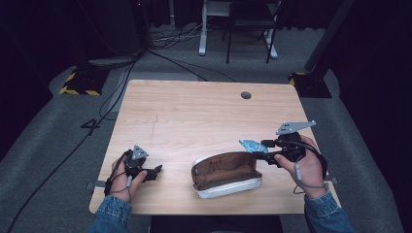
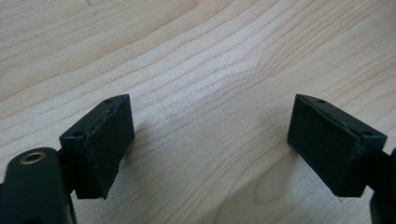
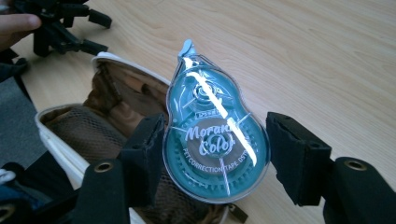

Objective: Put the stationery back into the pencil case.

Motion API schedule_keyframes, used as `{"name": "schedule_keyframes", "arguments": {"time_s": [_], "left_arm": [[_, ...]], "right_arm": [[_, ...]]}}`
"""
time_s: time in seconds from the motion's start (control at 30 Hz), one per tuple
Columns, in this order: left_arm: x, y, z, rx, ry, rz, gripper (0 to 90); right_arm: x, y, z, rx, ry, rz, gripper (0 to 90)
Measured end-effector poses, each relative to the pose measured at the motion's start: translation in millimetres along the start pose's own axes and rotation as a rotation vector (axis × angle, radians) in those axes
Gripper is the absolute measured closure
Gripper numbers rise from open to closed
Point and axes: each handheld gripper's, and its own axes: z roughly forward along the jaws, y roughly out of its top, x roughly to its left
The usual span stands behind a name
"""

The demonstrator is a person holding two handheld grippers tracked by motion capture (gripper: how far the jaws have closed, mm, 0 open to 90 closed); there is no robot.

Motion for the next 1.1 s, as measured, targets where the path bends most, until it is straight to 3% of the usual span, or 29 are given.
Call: {"name": "schedule_keyframes", "arguments": {"time_s": [0.67,1.1], "left_arm": [[-0.1,0.0,0.3,-0.003,0.001,0.0,14.8],[-0.1,0.0,0.3,-0.003,0.001,-0.001,14.8]], "right_arm": [[35.7,6.8,22.8,0.111,0.14,-0.105,39.4],[49.0,6.3,37.1,0.178,0.198,-0.15,39.4]]}}
